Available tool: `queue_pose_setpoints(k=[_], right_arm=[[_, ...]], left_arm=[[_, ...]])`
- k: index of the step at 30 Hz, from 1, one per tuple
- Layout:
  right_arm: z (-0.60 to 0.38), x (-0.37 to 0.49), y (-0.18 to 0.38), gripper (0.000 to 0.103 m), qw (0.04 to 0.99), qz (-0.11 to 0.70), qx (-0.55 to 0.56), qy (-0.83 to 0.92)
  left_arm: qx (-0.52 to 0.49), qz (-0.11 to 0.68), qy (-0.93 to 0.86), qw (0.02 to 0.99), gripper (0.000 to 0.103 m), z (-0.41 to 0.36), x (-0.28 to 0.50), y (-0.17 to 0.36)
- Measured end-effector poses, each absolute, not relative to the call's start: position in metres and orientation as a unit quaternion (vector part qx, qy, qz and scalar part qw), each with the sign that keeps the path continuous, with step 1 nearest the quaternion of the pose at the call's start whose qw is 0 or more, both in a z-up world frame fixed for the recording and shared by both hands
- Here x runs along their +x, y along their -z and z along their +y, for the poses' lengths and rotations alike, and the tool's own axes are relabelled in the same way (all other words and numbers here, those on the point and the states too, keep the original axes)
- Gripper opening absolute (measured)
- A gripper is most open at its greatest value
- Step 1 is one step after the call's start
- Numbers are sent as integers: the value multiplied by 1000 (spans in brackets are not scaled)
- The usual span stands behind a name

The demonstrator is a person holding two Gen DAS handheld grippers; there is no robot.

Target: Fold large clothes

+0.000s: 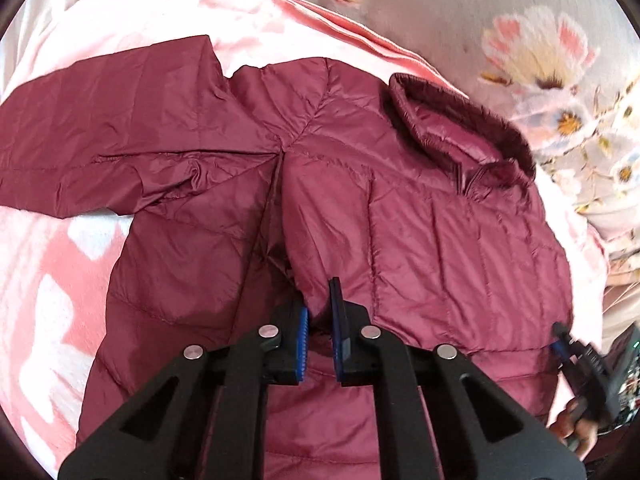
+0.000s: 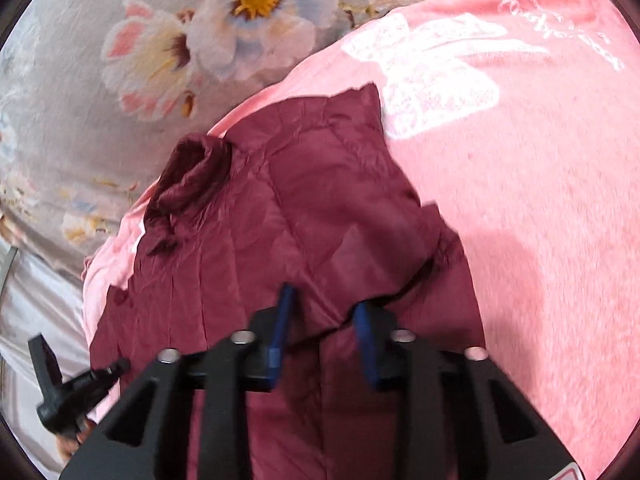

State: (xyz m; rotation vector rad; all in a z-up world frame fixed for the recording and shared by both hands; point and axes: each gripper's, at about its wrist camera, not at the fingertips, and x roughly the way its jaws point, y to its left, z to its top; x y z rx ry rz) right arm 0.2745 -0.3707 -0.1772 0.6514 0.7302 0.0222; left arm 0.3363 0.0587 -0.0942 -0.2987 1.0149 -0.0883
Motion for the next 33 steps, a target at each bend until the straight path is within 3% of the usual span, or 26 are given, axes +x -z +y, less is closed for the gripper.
queue_pose_setpoints(k=[1, 3, 18, 20, 24, 28, 33], right_arm=[[-373, 275, 175, 5, 885, 348, 310, -5], [-373, 274, 167, 3, 893, 331, 304, 3], [-353, 285, 187, 1, 910, 375, 162, 69], [-351, 284, 185, 1, 910, 377, 158, 71], [-342, 261, 168, 12, 907, 380, 158, 88], [-307, 235, 138, 13, 920, 353, 165, 41], [-229, 254, 132, 12, 926, 361, 97, -48]], left_arm=[[-138, 483, 39, 864, 8, 58, 336, 96], [-125, 481, 34, 867, 8, 53, 336, 100], [-39, 450, 10, 892, 9, 30, 321, 125], [-31, 442, 6, 897, 9, 27, 319, 126], [-29, 431, 5, 902, 9, 26, 313, 126], [-33, 424, 6, 905, 9, 26, 311, 127], [-31, 420, 5, 907, 9, 26, 309, 127]])
